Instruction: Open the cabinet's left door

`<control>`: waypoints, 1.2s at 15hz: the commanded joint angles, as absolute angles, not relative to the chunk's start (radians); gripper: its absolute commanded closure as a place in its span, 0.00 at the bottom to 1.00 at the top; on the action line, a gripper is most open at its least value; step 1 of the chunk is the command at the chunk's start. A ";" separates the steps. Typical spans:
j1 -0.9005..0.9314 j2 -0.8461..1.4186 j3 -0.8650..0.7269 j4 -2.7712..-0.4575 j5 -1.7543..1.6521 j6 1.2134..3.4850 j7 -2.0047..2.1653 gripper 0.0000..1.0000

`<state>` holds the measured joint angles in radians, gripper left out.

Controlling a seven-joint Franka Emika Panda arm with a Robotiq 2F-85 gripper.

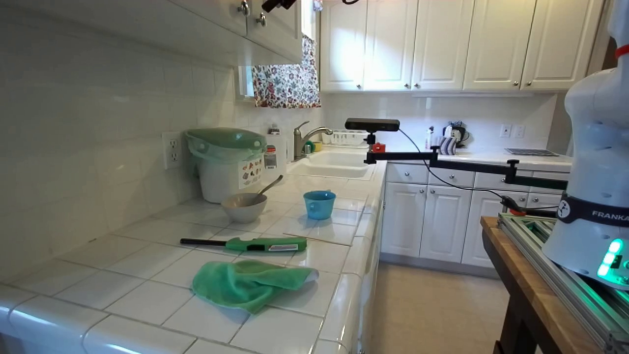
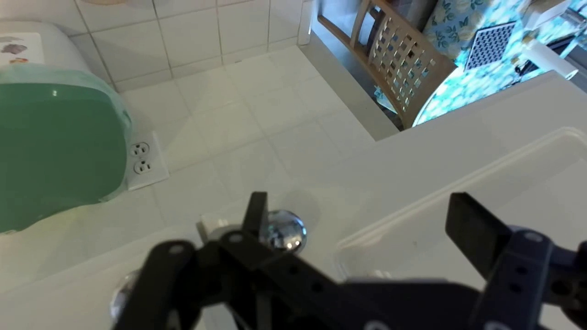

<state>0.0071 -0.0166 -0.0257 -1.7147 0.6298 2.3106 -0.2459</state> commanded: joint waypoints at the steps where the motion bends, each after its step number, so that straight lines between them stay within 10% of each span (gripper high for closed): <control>1: 0.000 0.012 -0.025 -1.685 0.695 2.299 -0.343 0.00; 18: -0.041 0.105 -0.015 -1.602 0.779 2.273 -0.569 0.00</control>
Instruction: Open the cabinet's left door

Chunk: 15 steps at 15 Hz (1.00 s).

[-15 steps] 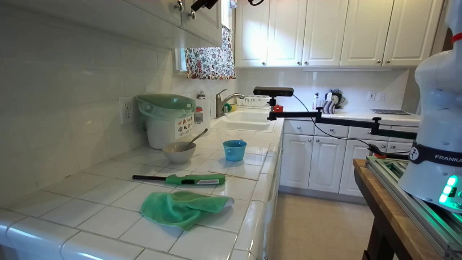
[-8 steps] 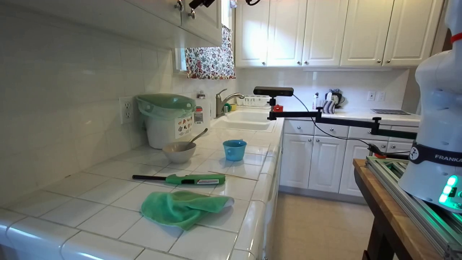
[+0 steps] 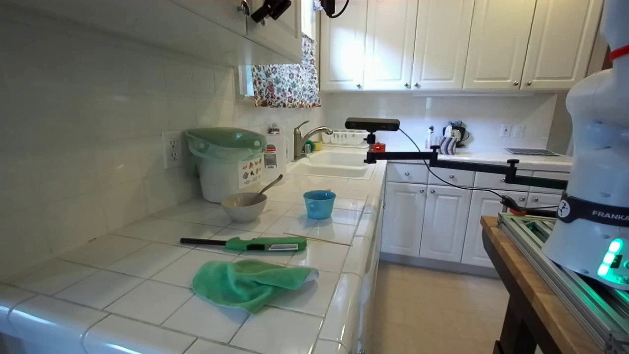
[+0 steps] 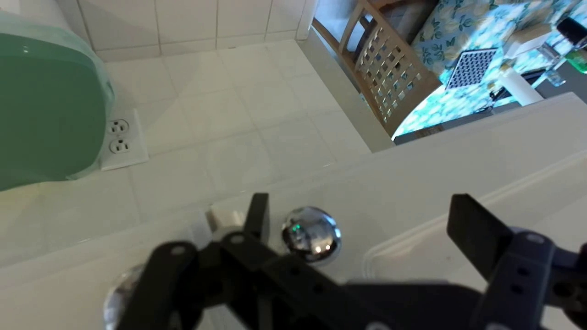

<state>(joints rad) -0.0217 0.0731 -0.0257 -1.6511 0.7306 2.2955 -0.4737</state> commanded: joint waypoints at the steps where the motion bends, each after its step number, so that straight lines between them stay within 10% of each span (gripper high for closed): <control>1: -0.043 0.110 -0.013 -1.595 0.779 2.276 -0.573 0.00; 3: -0.046 0.118 -0.008 -1.584 0.785 2.277 -0.585 0.00; 4: -0.048 0.122 -0.006 -1.578 0.790 2.274 -0.591 0.25; 15: -0.076 0.140 0.000 -1.558 0.808 2.251 -0.658 0.91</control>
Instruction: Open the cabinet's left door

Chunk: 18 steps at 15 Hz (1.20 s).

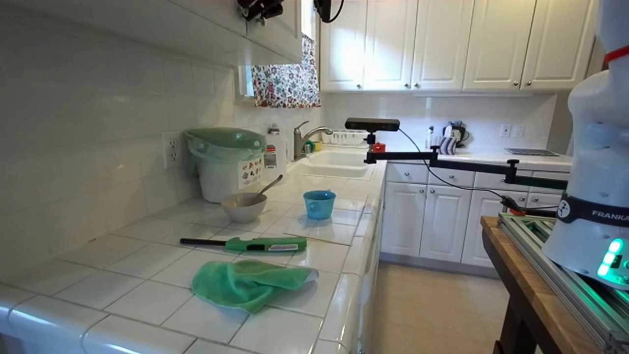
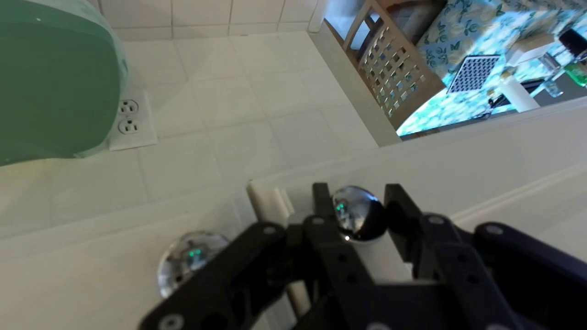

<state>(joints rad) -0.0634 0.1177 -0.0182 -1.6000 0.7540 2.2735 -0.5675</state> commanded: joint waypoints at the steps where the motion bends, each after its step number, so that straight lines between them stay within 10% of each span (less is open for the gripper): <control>1: -0.076 0.139 0.000 -1.557 0.807 2.246 -0.660 0.91; 18: -0.027 -0.084 0.011 -1.764 0.775 2.176 -0.753 0.91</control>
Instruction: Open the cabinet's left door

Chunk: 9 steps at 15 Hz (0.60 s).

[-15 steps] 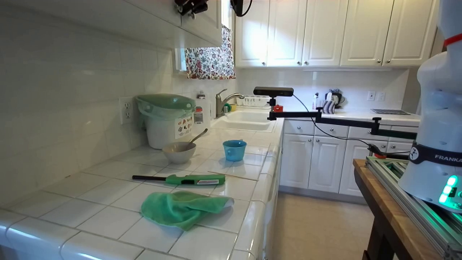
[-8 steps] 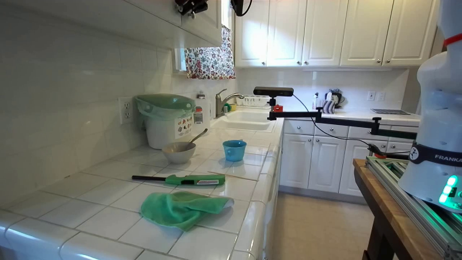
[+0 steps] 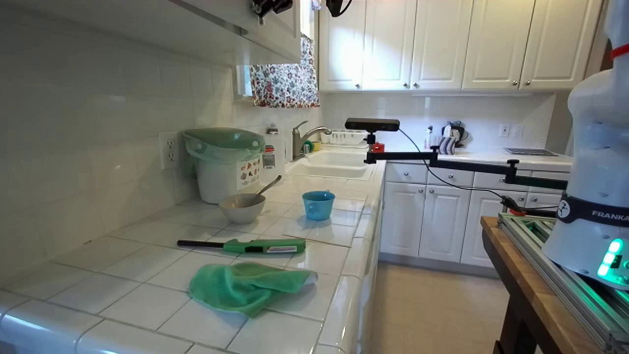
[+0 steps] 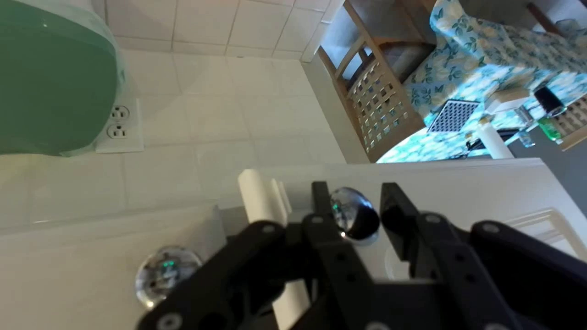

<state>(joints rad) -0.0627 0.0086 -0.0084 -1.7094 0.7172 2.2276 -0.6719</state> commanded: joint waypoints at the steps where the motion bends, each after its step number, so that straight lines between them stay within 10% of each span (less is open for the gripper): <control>1: -0.020 -0.107 0.008 -1.782 0.772 2.164 -0.766 0.91; 9: 0.045 -0.256 -0.012 -1.898 0.721 2.051 -0.790 0.91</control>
